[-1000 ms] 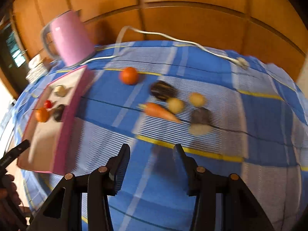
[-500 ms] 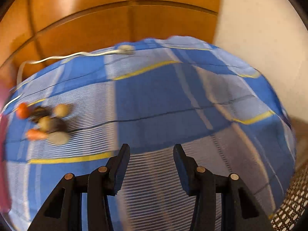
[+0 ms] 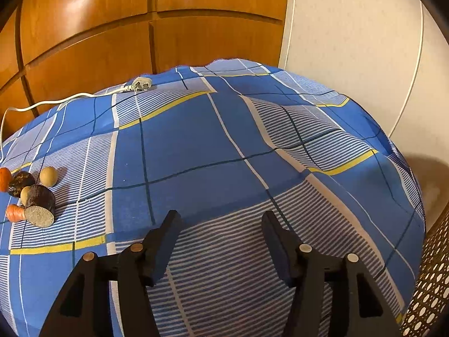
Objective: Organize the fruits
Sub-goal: 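Reach the left gripper to the orange carrot and grasp it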
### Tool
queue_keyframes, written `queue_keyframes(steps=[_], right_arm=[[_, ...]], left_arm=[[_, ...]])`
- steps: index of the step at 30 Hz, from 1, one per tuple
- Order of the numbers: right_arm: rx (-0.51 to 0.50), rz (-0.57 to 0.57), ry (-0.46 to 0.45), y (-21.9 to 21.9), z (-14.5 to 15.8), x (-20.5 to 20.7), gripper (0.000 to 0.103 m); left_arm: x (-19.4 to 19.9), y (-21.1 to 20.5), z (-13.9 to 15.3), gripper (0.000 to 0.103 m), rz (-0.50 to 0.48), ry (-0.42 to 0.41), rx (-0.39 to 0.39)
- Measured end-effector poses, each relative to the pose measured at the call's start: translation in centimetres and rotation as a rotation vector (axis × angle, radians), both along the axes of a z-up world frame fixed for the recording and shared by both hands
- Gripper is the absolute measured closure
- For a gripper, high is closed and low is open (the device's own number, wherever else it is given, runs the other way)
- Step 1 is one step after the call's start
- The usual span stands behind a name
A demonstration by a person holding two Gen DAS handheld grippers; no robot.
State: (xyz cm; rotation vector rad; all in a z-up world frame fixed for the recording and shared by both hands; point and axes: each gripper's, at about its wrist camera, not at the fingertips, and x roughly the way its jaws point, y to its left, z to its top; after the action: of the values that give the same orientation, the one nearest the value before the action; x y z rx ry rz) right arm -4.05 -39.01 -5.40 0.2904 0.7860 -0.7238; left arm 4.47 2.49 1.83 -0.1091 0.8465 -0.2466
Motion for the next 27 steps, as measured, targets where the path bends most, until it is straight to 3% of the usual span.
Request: queue_keyframes(steps=[5,8,11,17,19,27], right_arm=[[-0.001,-0.003,-0.006,0.0,-0.3,0.3,0.041],[-0.003,-0.002,-0.01,0.0,-0.3,0.2,0.041],[-0.001,-0.002,-0.013,-0.1,-0.4,0.2,0.04],[0.0,-0.004,-0.018,-0.1,-0.4,0.2,0.04],[0.001,-0.004,-0.02,-0.1,-0.4,0.2,0.039],[0.001,-0.002,-0.022,-0.1,-0.5,0.4,0.037]], left_arm=[[1.5,-4.8,-0.2,0.041,-0.185,0.055,-0.008],[2.4,-7.9,-0.1,0.043,-0.287,0.059,0.01],[3.6,-11.9,-0.6,0.043,-0.428,0.06,0.078],[6.0,-17.5,-2.7,0.04,-0.582,0.075,0.176],[6.8,-18.8,-3.6,0.032,-0.614,0.087,0.206],[9.2,-22.3,-5.7,0.032,-0.715,0.124,0.283]])
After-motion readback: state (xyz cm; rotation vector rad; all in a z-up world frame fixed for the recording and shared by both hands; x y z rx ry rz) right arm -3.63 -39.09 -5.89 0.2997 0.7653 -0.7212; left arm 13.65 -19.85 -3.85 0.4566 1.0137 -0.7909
